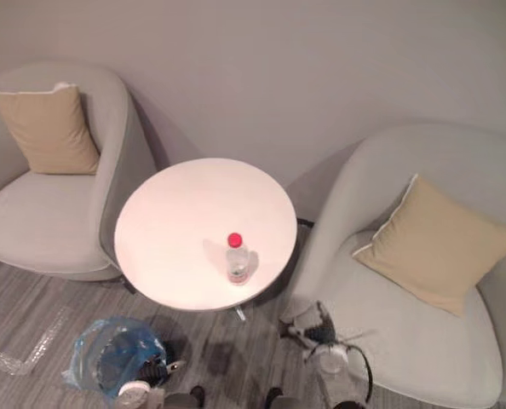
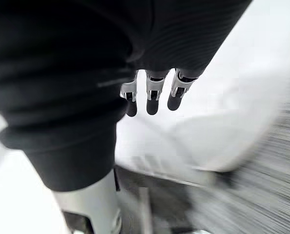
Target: Gather rubbish on tea table into small bin, then transfer packed bag to large trash can.
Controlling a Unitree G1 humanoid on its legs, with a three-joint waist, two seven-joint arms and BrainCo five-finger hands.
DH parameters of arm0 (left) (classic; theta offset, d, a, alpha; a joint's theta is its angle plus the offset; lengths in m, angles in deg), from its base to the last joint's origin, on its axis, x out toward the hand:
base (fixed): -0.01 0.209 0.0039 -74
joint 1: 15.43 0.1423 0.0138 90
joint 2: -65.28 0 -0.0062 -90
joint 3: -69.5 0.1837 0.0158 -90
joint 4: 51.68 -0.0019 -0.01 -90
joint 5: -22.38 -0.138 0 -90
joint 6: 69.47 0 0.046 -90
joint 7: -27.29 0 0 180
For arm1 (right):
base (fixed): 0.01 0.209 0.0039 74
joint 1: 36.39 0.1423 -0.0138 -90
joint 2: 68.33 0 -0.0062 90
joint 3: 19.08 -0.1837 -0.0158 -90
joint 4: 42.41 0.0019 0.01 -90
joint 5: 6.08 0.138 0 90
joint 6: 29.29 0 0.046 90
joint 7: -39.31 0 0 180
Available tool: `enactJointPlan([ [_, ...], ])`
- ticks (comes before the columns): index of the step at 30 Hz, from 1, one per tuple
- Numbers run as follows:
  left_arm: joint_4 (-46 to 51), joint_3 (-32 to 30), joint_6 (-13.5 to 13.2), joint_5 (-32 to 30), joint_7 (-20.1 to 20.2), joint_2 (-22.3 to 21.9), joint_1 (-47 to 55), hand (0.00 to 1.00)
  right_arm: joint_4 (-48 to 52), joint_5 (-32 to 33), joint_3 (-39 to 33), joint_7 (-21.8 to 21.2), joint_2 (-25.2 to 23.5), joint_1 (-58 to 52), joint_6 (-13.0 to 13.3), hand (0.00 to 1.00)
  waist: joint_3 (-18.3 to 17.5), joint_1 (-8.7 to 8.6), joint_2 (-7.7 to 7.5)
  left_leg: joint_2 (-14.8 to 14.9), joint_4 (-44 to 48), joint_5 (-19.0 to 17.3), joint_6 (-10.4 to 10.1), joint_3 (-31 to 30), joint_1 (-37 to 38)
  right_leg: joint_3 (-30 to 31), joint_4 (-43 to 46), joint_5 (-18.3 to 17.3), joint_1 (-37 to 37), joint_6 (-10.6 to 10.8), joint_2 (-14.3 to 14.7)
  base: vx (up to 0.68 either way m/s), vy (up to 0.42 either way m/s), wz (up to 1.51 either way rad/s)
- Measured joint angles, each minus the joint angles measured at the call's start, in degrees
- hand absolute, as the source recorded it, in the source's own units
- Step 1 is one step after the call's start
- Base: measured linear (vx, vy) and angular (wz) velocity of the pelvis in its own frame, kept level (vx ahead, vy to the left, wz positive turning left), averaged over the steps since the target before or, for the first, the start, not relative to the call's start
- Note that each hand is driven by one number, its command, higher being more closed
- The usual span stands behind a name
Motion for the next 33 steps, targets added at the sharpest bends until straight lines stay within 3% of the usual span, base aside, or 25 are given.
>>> enactJointPlan([
  [10,0.6,0.7,-0.8,-1.2,0.1,0.1,0.3,0.00,9.6,-9.2,5.0,1.5,4.5,0.9,1.4,0.00,0.0,0.54,0.04,-0.2,-4.8,3.6,0.3,-1.5,0.0,-1.6,-2.6,2.2,0.1,0.3,-0.2,-0.08,0.012,0.10],
  [28,2.4,4.4,-1.7,-2.0,0.0,0.7,0.6,0.00,11.8,-9.2,16.1,1.9,4.9,8.3,2.2,0.00,0.1,1.36,0.79,-1.6,-5.4,4.6,0.3,-6.6,-2.6,-5.9,-4.4,2.6,0.7,0.6,-0.9,0.02,0.005,0.14],
  [32,3.3,4.9,-1.8,-1.9,-0.5,0.5,0.5,0.00,11.6,-9.0,16.8,2.7,4.9,11.5,2.2,0.00,1.2,1.76,1.56,-1.8,-5.0,4.9,0.3,-7.7,-3.5,-6.8,-4.4,2.6,0.5,0.6,-1.0,-0.03,0.006,0.14],
  [33,3.4,5.0,-1.9,-1.9,-0.5,0.5,0.5,0.00,11.6,-9.0,16.8,2.8,4.9,11.7,2.2,1.00,1.2,1.86,1.62,-1.8,-5.0,5.0,0.2,-7.7,-3.8,-6.8,-4.3,2.6,0.3,0.6,-1.0,-0.07,0.000,0.13],
])
